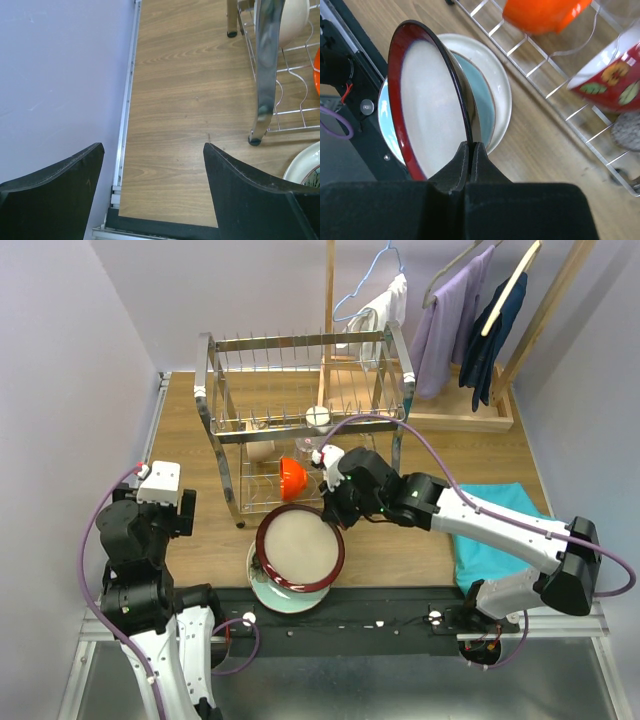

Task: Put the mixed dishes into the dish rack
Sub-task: Insert the plate into the dish rack

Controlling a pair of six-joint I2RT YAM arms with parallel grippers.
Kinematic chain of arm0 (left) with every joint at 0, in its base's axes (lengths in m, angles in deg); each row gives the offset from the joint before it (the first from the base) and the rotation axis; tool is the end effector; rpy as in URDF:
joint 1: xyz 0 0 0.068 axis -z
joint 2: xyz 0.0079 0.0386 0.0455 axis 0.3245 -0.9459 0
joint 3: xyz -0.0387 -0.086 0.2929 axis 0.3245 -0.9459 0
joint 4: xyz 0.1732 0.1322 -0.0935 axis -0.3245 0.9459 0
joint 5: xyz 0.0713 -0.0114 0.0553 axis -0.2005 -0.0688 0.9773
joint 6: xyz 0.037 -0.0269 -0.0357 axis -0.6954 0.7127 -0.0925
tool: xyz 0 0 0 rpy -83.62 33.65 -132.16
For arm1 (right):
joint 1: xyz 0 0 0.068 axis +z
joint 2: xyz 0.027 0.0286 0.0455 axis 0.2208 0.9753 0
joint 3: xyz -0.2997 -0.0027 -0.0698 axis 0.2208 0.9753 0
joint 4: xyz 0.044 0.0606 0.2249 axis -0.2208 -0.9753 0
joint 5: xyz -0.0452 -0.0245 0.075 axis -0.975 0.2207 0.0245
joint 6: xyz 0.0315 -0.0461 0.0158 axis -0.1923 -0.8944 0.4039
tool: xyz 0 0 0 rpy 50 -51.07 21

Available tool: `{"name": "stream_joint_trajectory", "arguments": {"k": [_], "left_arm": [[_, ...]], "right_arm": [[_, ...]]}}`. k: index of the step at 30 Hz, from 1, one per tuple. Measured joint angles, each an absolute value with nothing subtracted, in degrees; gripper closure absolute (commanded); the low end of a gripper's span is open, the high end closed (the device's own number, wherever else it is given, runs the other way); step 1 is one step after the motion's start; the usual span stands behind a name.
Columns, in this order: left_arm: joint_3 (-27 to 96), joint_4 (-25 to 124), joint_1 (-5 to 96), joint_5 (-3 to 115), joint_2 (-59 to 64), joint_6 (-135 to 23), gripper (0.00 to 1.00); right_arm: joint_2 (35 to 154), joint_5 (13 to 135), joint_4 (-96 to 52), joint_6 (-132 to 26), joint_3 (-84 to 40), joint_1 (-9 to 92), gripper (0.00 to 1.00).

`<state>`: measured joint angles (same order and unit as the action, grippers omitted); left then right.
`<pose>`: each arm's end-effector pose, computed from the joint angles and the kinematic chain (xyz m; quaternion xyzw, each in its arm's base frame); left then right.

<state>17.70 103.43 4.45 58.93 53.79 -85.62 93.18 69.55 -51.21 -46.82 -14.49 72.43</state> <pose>0.0092 -0.0015 0.3620 0.0539 0.8155 0.1272 0.5621 0.1391 0.2426 0.3475 -0.3721 0.8312 0.2657 0.3161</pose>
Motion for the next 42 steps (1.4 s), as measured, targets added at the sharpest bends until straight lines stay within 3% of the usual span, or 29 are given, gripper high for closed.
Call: {"name": "stream_joint_trajectory", "arguments": {"k": [10,24,31,42], "left_arm": [[18.6,100.6,4.5,58.3,53.8,-82.5,0.10],[17.8,92.8,4.5,58.3,50.2,-79.5,0.10],[17.9,90.6,4.5,58.3,47.3,-77.8,0.10],[19.8,90.2,5.7,58.3,46.8,-73.3,0.11]], "right_arm": [[89.1,73.7,-57.7,-64.1,-25.9,73.2,0.99],[91.7,75.2,-61.2,-73.9,-57.8,73.5,1.00],[101.2,63.6,-52.6,-76.7,-74.6,73.7,0.99],[110.1,39.1,-26.7,-94.6,-78.0,73.5,1.00]]}}
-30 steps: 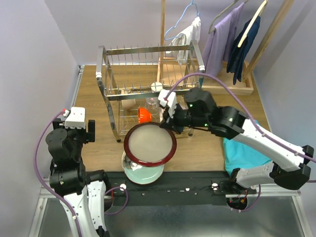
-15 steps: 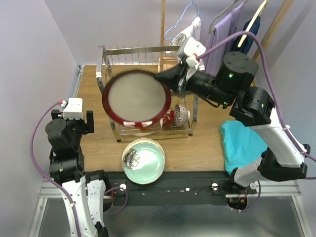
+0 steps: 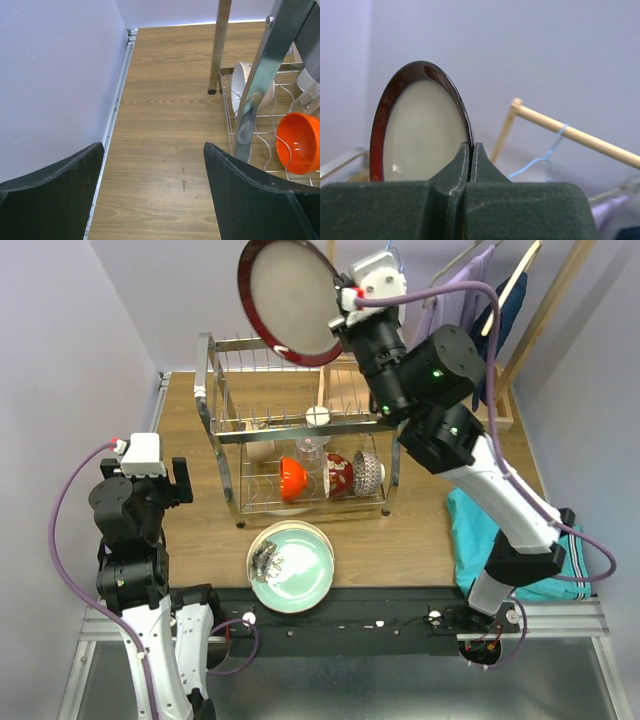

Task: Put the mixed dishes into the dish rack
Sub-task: Insert the plate into the dish rack

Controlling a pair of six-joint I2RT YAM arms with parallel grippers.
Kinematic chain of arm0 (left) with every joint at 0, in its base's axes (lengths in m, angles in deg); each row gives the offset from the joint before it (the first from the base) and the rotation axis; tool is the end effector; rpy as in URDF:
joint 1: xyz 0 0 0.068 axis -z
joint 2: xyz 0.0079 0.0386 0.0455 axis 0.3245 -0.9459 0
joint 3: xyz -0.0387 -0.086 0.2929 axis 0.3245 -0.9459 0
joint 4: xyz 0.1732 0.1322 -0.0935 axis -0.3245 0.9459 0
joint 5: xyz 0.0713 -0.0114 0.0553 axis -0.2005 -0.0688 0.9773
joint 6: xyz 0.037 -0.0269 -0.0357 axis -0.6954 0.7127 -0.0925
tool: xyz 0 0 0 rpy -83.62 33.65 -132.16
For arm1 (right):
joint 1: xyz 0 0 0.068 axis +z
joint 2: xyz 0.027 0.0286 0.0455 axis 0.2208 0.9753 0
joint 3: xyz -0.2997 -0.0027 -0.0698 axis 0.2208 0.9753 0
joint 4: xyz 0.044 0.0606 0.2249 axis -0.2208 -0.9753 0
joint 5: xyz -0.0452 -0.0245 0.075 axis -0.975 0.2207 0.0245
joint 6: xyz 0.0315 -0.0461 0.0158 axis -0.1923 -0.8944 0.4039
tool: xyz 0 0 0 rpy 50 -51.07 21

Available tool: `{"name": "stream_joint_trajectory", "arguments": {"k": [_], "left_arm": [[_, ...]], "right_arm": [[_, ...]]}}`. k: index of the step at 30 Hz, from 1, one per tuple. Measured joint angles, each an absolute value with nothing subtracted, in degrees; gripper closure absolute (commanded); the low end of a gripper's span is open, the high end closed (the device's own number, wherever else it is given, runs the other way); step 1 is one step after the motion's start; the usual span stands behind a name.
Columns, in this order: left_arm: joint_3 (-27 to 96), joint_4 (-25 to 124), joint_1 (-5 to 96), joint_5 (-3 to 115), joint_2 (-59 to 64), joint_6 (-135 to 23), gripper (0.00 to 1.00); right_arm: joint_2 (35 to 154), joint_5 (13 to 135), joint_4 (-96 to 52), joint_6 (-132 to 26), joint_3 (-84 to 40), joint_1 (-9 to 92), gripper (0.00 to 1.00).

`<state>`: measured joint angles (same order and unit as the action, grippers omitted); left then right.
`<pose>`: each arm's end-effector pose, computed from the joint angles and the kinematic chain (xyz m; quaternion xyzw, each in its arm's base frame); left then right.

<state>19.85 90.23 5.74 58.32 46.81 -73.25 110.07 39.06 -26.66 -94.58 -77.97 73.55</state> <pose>0.0430 0.0058 0.3971 -0.0163 0.7730 0.0670 0.6307 0.1607 0.2486 0.6415 -0.2247 0.4776 0.0748 0.8461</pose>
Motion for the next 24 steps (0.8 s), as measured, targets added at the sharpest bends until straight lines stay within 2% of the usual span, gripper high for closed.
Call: {"name": "stream_joint_trajectory", "arguments": {"k": [11,18,24], "left_arm": [[18.2,90.1,7.1,58.4,49.3,-69.6,0.10],[15.7,90.0,8.0,58.4,49.6,-68.3,0.09],[13.3,87.4,8.5,58.4,50.0,-68.2,0.09]], "right_arm": [[122.7,17.5,-11.1,-118.3,-84.0,73.5,1.00],[123.8,11.8,-2.5,-130.1,-84.0,73.7,1.00],[121.8,6.6,-1.3,-138.9,-84.0,74.6,1.00]]}}
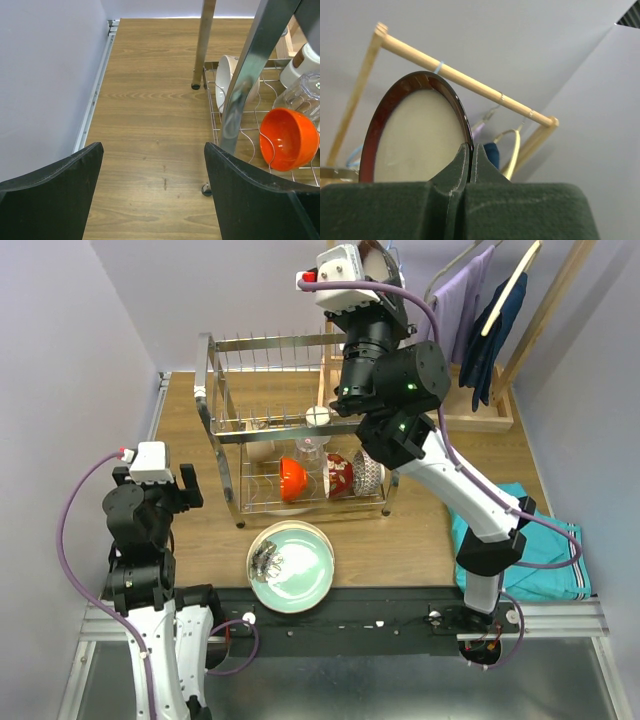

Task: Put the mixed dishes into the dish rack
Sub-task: Insert the plate into the dish rack

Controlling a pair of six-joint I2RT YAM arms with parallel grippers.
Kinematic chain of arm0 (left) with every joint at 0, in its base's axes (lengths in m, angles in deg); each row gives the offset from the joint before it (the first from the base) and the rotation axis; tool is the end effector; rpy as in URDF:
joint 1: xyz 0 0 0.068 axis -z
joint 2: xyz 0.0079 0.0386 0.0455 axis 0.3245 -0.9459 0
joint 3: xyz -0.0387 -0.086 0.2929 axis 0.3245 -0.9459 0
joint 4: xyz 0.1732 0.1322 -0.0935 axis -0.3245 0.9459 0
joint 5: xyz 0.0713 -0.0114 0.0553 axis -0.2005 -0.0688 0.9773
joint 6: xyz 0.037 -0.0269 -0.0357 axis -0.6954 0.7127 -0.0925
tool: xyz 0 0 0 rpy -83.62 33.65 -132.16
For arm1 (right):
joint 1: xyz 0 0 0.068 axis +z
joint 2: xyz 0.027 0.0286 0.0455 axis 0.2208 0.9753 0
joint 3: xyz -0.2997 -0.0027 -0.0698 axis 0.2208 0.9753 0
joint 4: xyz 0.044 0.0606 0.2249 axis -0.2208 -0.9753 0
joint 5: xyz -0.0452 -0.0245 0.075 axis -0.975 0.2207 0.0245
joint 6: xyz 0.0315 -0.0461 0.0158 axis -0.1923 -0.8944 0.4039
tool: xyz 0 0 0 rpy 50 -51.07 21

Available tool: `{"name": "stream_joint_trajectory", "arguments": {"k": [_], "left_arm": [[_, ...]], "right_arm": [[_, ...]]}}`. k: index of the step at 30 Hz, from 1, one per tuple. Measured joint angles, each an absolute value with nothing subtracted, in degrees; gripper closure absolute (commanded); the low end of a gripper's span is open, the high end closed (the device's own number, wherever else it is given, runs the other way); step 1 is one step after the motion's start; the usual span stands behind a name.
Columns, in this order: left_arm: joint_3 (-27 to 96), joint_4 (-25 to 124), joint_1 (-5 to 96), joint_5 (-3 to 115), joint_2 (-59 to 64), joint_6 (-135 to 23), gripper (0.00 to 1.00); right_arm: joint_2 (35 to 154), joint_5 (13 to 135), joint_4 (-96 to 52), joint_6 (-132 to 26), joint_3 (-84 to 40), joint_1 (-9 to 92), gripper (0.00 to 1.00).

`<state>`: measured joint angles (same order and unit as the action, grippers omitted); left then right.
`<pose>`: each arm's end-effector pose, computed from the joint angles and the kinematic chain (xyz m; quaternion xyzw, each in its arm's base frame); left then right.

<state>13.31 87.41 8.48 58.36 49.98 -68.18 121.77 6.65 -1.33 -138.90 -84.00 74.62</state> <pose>0.0436 0.0038 0.3714 -0.0327 0.7755 0.0237 0.6301 0.1906 0.2804 0.6303 -0.1277 0.5393 -0.2920 0.7795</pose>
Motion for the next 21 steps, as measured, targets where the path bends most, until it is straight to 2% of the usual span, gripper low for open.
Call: {"name": "stream_joint_trajectory", "arguments": {"k": [9,21], "left_arm": [[6.9,82.7,9.7,60.5,51.2,-67.6,0.08],[5.0,81.5,12.8,62.8,52.1,-66.6,0.06]], "right_arm": [[119.9,-3.6,-0.5,-149.7,-82.9,75.5,1.00],[120.3,-8.2,-0.5,-152.0,-78.7,76.7,1.00]]}}
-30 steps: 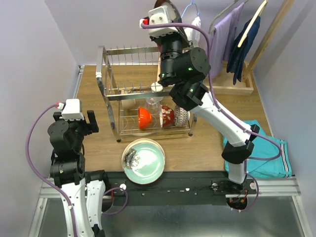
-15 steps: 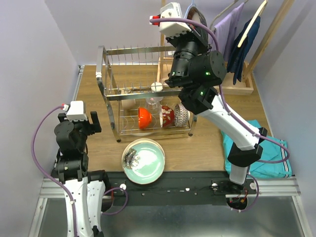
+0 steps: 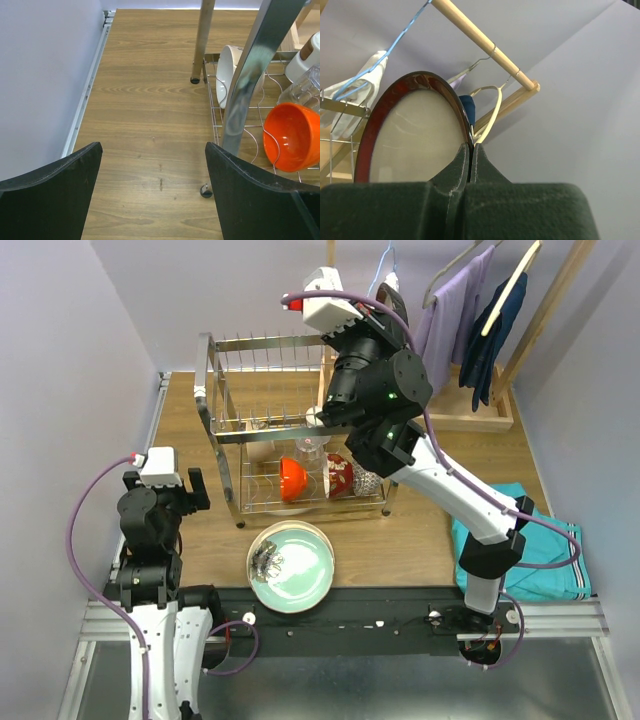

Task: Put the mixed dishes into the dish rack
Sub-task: Insert the plate into the dish rack

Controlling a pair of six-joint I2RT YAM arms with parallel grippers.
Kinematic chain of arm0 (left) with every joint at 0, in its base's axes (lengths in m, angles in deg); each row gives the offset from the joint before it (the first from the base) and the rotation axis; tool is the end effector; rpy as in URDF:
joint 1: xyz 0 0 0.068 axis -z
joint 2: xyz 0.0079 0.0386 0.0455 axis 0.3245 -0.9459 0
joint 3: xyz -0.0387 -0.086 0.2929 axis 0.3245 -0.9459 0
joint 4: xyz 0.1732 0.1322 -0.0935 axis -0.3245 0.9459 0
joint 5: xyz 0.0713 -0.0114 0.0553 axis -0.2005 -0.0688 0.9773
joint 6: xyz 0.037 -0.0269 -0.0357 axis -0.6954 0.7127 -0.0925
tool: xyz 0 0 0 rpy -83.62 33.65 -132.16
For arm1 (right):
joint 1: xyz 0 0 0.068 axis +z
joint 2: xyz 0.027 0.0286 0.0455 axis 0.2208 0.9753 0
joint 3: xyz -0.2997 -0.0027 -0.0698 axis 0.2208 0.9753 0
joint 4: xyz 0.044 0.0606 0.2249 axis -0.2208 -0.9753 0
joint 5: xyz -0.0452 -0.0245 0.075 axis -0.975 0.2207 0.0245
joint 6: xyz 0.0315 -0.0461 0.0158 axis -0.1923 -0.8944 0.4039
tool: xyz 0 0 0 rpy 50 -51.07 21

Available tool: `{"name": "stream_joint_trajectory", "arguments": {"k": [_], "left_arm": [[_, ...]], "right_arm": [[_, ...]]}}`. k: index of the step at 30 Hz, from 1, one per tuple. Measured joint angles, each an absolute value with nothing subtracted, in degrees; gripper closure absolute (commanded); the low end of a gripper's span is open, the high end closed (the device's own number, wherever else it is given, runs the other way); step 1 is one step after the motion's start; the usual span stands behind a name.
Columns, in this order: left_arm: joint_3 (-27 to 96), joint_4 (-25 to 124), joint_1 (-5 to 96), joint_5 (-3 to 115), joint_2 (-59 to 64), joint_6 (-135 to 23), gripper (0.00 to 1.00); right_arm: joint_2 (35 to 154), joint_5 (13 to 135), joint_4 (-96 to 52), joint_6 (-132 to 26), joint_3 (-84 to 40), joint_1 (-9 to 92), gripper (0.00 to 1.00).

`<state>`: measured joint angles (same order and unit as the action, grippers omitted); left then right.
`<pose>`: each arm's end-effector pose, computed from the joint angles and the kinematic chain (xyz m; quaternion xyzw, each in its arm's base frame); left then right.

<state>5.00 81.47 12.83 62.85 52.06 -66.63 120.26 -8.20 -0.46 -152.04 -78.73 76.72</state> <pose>0.0530 0.0048 0.3411 -0.0385 0.7771 0.0215 0.6278 0.1837 0.2848 0.6114 -0.1725 0.6102 -0.3975 0.6632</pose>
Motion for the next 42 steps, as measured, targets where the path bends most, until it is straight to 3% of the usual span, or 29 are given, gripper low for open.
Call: {"name": "stream_joint_trajectory", "arguments": {"k": [18,19,20,21,23,33,35,42], "left_arm": [[1.9,82.5,14.5,65.1,57.5,-66.7,0.05],[1.9,82.7,14.5,65.1,57.6,-66.7,0.05],[1.9,82.8,14.5,65.1,57.7,-66.7,0.05],[1.9,83.0,14.5,65.1,57.7,-66.6,0.05],[1.9,83.3,14.5,65.0,57.7,-66.4,0.04],[3.1,86.7,14.5,60.6,57.9,-68.1,0.02],[3.9,87.8,14.5,59.2,58.7,-69.3,0.06],[15.2,93.8,14.5,45.0,63.1,-77.8,0.04]], "right_arm": [[121.6,-8.6,-0.5,-151.3,-71.9,75.7,0.98],[121.6,-8.5,-0.5,-150.8,-71.9,75.3,0.86],[121.6,-8.6,-0.5,-150.5,-71.9,74.8,0.52],[121.6,-8.6,-0.5,-150.2,-71.8,74.4,0.38],[121.6,-8.2,-0.6,-149.7,-71.6,73.6,0.22],[119.1,-6.9,-4.9,-147.2,-75.2,73.1,0.20],[116.9,-6.2,-4.7,-146.8,-73.3,73.1,0.20],[100.6,-3.5,-2.6,-144.1,-58.2,73.0,0.16]]}}
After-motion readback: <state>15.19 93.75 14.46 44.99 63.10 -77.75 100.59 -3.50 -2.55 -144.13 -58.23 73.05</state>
